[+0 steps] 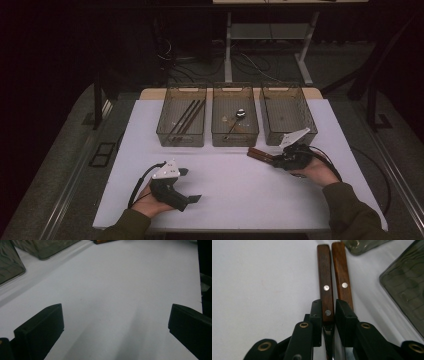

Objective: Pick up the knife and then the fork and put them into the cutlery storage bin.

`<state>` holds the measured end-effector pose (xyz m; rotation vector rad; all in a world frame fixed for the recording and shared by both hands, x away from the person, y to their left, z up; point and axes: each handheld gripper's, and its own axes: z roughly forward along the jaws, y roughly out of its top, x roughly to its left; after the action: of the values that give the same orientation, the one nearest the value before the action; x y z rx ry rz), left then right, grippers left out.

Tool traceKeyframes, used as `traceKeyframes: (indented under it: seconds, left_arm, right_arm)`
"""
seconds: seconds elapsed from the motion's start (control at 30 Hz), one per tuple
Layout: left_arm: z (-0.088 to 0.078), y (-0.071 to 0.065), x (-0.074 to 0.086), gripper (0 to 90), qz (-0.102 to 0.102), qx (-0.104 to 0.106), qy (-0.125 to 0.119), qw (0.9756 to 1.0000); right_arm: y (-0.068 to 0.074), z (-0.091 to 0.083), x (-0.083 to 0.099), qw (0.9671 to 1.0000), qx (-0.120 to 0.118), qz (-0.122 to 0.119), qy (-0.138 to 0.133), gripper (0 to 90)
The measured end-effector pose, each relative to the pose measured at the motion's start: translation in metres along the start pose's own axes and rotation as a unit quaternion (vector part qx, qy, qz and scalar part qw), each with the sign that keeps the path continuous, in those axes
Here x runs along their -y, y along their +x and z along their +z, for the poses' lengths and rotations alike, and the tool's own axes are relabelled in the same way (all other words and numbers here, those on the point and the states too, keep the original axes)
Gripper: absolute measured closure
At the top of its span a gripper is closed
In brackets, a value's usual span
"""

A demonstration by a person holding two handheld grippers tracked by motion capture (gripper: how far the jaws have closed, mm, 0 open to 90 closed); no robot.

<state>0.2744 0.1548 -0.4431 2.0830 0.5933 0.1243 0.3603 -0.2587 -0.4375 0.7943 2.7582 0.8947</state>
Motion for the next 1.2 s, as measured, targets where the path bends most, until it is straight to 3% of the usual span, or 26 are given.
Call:
traceKeyframes:
  seconds: [0.17, 0.3, 0.6, 0.87, 1.07, 1.2]
  left_arm:
    - [0.0, -0.001, 0.0, 0.0, -0.001, 0.001, -0.001, 1.0]
    - [0.0, -0.001, 0.0, 0.0, 0.0, 0.001, 0.0, 1.0]
    - [0.0, -0.001, 0.0, 0.0, 0.001, 0.004, 0.002, 1.0]
    - [0.0, -0.001, 0.0, 0.0, 0.002, 0.004, 0.002, 1.0]
    - [0.0, -0.001, 0.0, 0.0, 0.0, 0.004, 0.001, 1.0]
    - [0.0, -0.001, 0.0, 0.0, -0.001, 0.003, -0.001, 1.0]
  right_arm:
    - [-0.001, 0.003, -0.011, 0.9988, 0.002, -0.018, 0.046, 75.9]
    - [-0.002, 0.007, -0.026, 0.9945, -0.001, -0.031, 0.1, 75.8]
    - [-0.002, 0.018, -0.054, 0.9773, -0.004, -0.05, 0.206, 75.7]
    - [0.001, 0.023, -0.063, 0.9681, 0.008, -0.062, 0.243, 77.3]
    - [0.0, 0.02, -0.06, 0.9715, 0.005, -0.057, 0.23, 77.5]
    - [0.001, 0.013, -0.059, 0.9791, -0.004, -0.041, 0.199, 77.5]
